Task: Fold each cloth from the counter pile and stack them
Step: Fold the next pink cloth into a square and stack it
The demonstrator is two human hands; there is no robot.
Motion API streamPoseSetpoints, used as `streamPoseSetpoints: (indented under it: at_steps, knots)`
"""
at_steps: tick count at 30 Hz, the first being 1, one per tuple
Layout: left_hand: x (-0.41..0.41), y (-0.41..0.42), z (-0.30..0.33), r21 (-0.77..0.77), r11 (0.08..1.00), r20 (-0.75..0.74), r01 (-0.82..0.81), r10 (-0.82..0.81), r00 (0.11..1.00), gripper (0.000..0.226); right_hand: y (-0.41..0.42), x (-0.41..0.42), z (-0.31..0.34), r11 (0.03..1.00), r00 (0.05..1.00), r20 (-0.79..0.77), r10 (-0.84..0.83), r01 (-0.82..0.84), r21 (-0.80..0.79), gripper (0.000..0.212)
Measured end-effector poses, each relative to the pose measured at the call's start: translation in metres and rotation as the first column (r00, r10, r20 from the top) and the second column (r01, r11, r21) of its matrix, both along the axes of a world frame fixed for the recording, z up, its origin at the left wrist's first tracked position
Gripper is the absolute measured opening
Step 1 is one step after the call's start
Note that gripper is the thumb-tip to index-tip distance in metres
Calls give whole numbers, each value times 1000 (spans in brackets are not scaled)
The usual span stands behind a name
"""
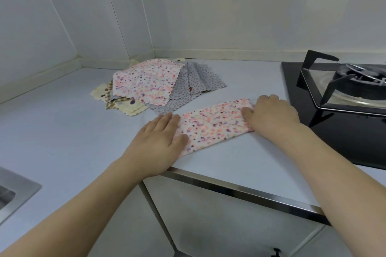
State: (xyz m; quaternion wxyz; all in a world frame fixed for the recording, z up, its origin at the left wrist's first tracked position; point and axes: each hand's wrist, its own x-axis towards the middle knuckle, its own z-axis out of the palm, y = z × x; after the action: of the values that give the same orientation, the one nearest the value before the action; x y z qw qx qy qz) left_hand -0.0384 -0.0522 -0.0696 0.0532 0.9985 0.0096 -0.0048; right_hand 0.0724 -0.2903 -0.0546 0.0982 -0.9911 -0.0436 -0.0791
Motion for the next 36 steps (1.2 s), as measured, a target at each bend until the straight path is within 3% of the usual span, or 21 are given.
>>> streamPoseSetpoints:
  at_steps: [6,9,12,15,17,20,23,24,28,32,34,36]
  knots:
    - [3,2,-5,18,1000,31,16,-16,999,72,4,-6,8,998,999,41,8,-10,59,45]
    - [3,2,-5,65,997,0,46,-46,999,75,1,1,2,995,994,79,71,-76,64,26]
    - [2,5,-5,60,994,7,93,-93,996,93,-4,15,-3,995,991,126,46,-57,87,33]
    - [2,2,-5,-5,999,38,51,-51,998,86,-8,27,-5,998,985,172,12,-22,55,37]
    - [2,0,-3,-14,1000,34,12,-12,999,80,-5,23,-2,999,950,309,40,-48,17,39]
    - [3,1,-1,-139,990,129,1,17,991,61,12,-10,4,960,844,495,207,-272,62,29]
    - [-2,3,2,-385,923,236,-5,104,966,54,28,-55,-7,848,816,334,472,-524,81,20]
    - [-5,3,3,-391,920,238,1,100,966,49,30,-66,-13,836,820,261,509,-543,77,20]
    - [-28,8,12,-259,965,167,30,14,986,60,22,-89,-16,860,869,161,468,-490,144,28]
    - [-57,12,23,-98,995,77,36,-28,997,73,25,-130,-12,754,750,212,626,-652,80,48]
    - [-69,12,22,-34,998,121,59,-54,991,64,30,-148,-14,726,714,165,681,-687,-26,48]
    - [-78,12,18,-18,996,209,83,-78,975,45,33,-157,-17,718,683,243,688,-689,-97,32]
